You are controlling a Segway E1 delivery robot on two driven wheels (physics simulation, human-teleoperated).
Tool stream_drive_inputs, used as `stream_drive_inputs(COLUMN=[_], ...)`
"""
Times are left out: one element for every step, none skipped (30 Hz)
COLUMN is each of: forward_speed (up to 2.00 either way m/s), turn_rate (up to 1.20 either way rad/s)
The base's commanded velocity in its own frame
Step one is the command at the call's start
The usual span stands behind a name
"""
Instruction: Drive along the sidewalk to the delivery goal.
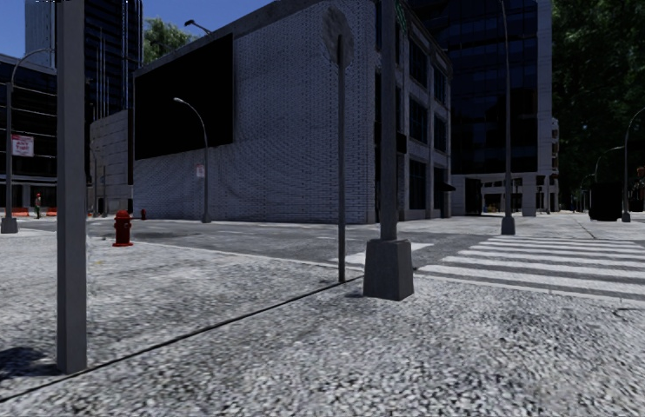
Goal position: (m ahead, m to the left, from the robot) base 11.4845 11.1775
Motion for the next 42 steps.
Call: stream_drive_inputs(forward_speed=[1.8, 1.8, 1.8, 1.8, 1.8, 1.8, 1.8, 1.8, 1.8, 1.8, 1.8, 1.8, 1.8, 1.8, 1.8, 1.8, 1.8, 1.8, 1.8, 1.8, 1.8, 1.8, 1.8, 1.8, 1.8, 1.8, 1.8, 1.8, 1.8, 1.8, 1.8, 1.8, 1.79, 1.77, 1.75, 1.75, 1.75, 1.75, 1.75, 1.75, 1.75, 1.75], turn_rate=[0.43, 0.43, 0.49, 0.51, 0.53, 0.53, 0.55, 0.56, 0.57, 0.57, 0.57, 0.57, 0.58, 0.59, 0.59, 0.64, 0.66, 0.68, 0.68, 0.68, 0.69, 0.69, 0.7, 0.7, 0.74, 0.77, 0.78, 0.78, 0.78, 0.78, 0.78, 0.78, 0.78, 0.78, 0.78, 0.78, 0.78, 0.78, 0.78, 0.78, 0.78, 0.78])
